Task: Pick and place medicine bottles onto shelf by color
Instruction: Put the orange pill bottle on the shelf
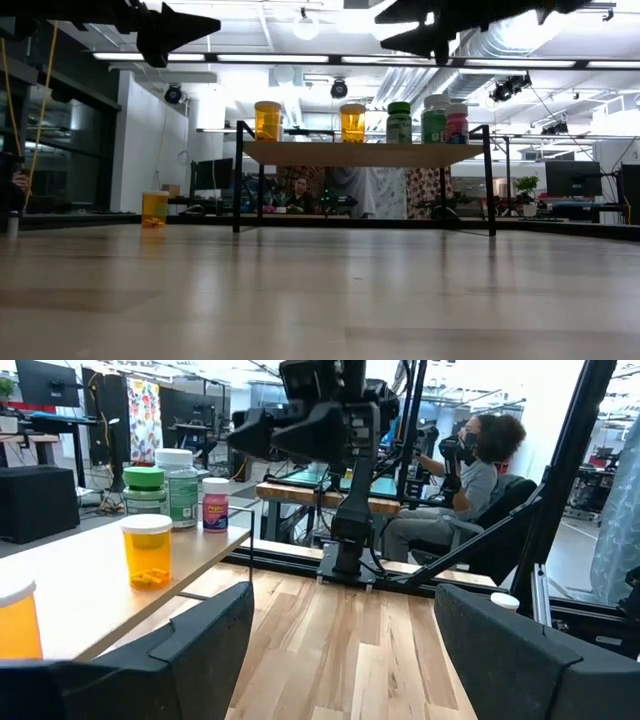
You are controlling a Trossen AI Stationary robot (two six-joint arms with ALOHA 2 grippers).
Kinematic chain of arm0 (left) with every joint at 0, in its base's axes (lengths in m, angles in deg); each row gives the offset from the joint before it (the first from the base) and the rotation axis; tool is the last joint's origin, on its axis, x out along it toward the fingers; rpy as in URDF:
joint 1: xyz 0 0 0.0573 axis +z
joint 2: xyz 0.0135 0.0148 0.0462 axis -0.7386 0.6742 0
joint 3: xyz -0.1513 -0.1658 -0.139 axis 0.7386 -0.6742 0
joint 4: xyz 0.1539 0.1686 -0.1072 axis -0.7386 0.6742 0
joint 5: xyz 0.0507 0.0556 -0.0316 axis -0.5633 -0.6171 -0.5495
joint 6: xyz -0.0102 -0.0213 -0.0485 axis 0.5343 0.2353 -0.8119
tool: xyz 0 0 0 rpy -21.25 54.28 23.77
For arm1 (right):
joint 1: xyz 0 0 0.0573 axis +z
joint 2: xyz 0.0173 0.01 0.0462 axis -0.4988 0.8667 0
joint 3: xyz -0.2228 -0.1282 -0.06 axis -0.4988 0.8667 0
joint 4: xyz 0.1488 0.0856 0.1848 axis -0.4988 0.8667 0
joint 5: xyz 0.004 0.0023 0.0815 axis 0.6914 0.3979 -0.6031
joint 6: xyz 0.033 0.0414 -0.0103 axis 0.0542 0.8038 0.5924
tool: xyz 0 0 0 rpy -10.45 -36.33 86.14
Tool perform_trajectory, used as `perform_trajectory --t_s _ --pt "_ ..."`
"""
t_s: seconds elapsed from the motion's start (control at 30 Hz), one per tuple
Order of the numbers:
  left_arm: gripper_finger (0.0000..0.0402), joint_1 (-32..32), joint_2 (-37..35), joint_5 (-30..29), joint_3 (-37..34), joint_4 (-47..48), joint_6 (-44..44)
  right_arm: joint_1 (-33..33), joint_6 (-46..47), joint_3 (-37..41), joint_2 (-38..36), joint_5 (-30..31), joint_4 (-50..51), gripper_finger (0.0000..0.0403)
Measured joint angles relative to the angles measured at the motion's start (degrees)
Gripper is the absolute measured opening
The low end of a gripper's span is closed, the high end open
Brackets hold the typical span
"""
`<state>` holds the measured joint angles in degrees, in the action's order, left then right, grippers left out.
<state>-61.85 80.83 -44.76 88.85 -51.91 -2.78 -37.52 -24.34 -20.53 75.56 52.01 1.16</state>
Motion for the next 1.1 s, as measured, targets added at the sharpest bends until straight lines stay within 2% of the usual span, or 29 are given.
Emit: perform_trajectory --t_s 0.07,0.27,0.37,0.53,0.63,0.73,0.8,0.83,0.97,1.1 --pt "0.0301 0.0 0.0 0.0 0.0 0.0 0.0 0.1 0.2 2.3 0.1 0.2 -3.3 0.0255" --pt "0.0301 0.0 0.0 0.0 0.0 0.0 0.0 0.2 2.1 3.4 0.2 0.7 -3.5 0.0255" --pt "0.0301 0.0 0.0 0.0 0.0 0.0 0.0 0.3 5.9 3.4 0.3 4.8 -4.0 0.0255" --pt "0.0301 0.0 0.0 0.0 0.0 -0.1 0.0 1.4 5.6 2.1 3.6 7.2 1.4 0.0245" --pt "0.0301 0.0 0.0 0.0 0.0 -0.2 0.0 3.4 6.5 -0.5 7.3 15.7 7.2 0.0199" --pt "0.0301 0.0 0.0 0.0 0.0 -0.3 0.0 4.3 7.4 -2.9 11.4 21.7 10.1 0.0107" --pt "0.0301 0.0 0.0 0.0 0.0 -0.3 0.0 4.4 7.6 -4.2 14.0 23.1 10.1 0.0035" --pt "0.0301 0.0 0.0 0.0 0.0 -0.3 0.0 4.4 7.0 -4.9 15.3 23.7 10.1 0.0018" --pt "0.0301 0.0 0.0 0.0 0.0 -0.3 -0.1 3.8 7.6 -7.4 20.1 30.1 10.8 0.0023" --pt "0.0301 0.0 0.0 0.0 0.0 -0.3 0.0 3.1 6.3 -8.9 22.8 33.4 11.1 0.0004"
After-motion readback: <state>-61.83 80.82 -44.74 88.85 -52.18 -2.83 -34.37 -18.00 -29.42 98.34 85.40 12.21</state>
